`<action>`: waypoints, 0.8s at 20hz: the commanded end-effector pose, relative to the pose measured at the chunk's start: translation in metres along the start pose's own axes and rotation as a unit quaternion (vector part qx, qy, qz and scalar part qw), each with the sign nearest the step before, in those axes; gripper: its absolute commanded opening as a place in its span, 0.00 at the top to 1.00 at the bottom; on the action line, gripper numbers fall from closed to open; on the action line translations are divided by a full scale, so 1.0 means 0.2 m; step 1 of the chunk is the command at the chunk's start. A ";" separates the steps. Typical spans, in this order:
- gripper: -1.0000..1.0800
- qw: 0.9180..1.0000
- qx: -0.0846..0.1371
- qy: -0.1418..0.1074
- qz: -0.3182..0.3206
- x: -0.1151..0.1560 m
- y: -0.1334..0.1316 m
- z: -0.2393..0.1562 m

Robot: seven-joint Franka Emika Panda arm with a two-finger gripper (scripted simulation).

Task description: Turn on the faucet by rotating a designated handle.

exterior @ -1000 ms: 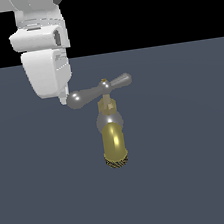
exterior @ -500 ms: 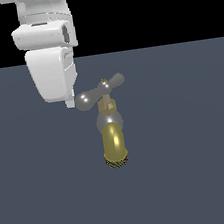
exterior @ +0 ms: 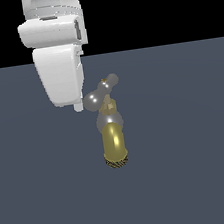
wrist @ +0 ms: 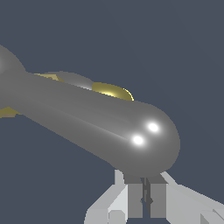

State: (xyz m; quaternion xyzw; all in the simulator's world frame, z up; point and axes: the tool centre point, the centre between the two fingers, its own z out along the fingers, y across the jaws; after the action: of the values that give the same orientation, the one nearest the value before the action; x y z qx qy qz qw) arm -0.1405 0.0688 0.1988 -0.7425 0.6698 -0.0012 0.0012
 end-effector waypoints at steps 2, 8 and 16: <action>1.00 1.000 0.000 0.000 0.001 0.06 0.01 0.00; 1.00 1.000 -0.001 0.000 0.005 0.22 0.03 0.00; 1.00 1.000 -0.001 0.000 0.009 0.45 0.06 0.00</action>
State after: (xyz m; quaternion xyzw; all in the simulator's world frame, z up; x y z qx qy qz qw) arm -0.1434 0.0026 0.1988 -0.7493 0.6622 -0.0007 -0.0006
